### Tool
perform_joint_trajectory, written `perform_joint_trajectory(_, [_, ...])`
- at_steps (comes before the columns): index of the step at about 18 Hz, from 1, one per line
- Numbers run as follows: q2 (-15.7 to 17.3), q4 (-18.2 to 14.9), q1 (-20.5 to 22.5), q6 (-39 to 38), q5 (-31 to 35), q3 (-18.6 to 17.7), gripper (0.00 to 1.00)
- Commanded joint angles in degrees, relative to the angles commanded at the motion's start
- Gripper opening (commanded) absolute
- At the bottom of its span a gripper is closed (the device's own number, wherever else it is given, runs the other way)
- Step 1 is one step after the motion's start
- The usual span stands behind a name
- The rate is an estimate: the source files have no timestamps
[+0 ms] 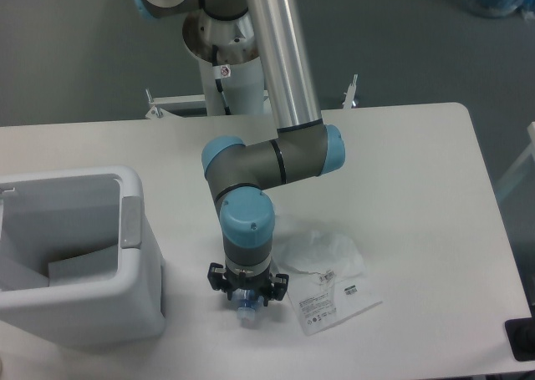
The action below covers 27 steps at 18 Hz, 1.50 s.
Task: Place the trash in the trash can
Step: 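Close the gripper around the bottle's middle, then lift the bottle and carry it toward the white trash bin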
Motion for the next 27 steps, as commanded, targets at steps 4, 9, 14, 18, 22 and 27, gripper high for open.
perform_joint_trajectory(4, [0.18,0.0,0.0,0.0,-0.09,0.09,0.71])
perform_joint_trajectory(9, [0.53,0.0,0.09,0.09,-0.09,0.44,0.71])
perform_joint_trajectory(14, [2.37,0.0,0.53,0.18,-0.09,4.64,0.7])
perform_joint_trajectory(18, [2.73,1.49,1.67,-0.61,-0.26,13.16,0.7])
perform_joint_trajectory(22, [4.21,3.51,4.21,-2.28,-0.7,18.45,0.7])
perform_joint_trajectory(27, [7.55,6.06,5.1,-10.61,-2.9,21.61,0.7])
